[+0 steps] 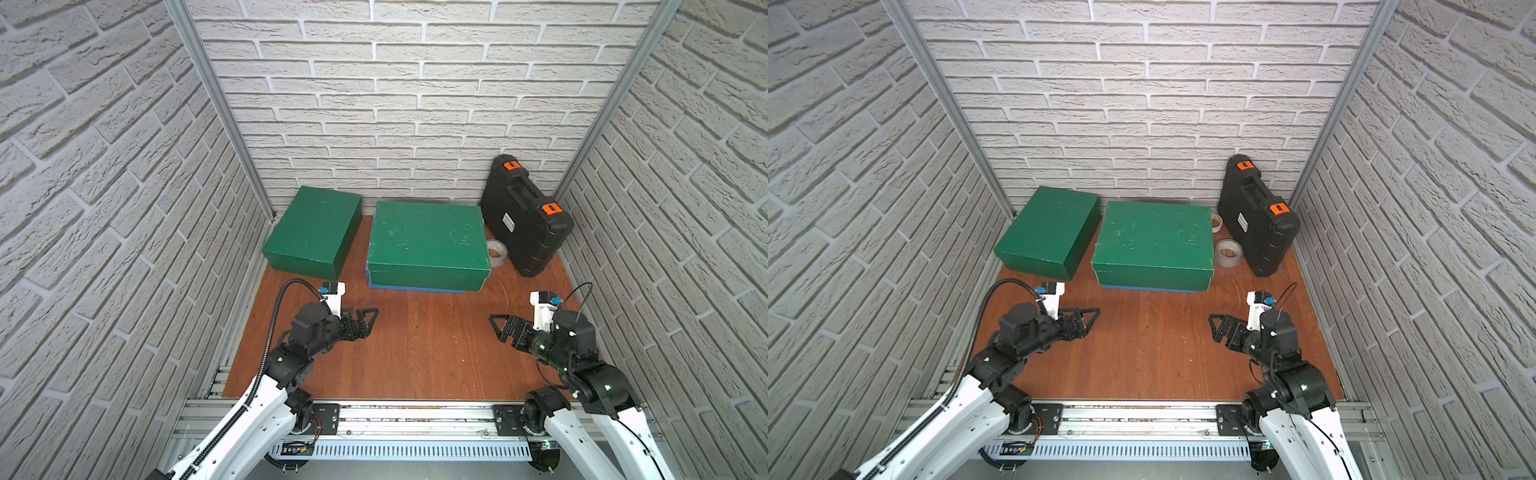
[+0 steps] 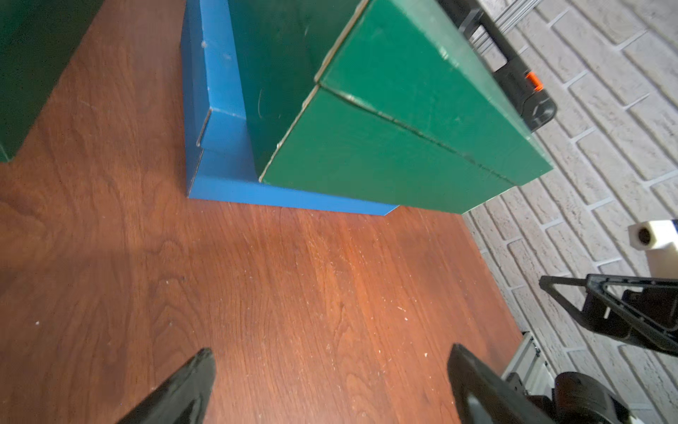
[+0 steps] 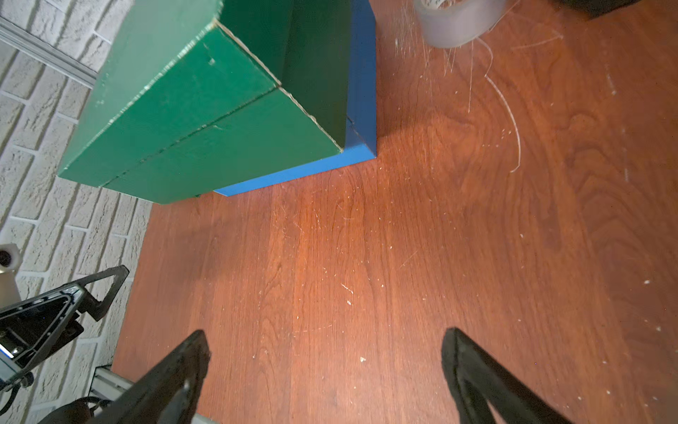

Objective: Stack the shoeboxes
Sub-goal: Adjust the shoebox.

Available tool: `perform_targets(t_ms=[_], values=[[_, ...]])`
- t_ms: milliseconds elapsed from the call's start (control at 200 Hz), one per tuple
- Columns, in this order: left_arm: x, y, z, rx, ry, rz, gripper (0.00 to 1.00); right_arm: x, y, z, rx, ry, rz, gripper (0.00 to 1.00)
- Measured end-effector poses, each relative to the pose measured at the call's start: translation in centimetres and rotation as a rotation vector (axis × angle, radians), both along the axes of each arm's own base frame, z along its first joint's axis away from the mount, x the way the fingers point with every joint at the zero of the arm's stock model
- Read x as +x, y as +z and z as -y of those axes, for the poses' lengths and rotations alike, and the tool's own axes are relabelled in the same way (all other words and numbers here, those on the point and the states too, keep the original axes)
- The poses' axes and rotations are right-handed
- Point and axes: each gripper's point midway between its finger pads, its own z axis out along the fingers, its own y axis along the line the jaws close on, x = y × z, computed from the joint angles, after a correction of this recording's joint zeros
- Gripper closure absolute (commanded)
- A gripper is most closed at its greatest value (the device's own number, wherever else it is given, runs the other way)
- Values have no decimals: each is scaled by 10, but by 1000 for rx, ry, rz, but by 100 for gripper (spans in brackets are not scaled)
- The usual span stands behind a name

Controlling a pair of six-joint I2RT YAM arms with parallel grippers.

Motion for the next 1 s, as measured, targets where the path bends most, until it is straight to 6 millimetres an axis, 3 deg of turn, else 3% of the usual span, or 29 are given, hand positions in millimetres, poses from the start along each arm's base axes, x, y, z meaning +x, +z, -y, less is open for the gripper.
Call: perform_targets(t_ms=[300, 750, 995], values=[[28, -8, -2, 93, 78, -42, 2, 25, -11, -9, 18, 11, -40, 1], [77, 8, 5, 187, 134, -28, 2, 67, -45, -14, -25, -9, -154, 0], [96, 6, -6, 204, 175, -47, 2, 94, -45, -19, -34, -14, -154, 0]])
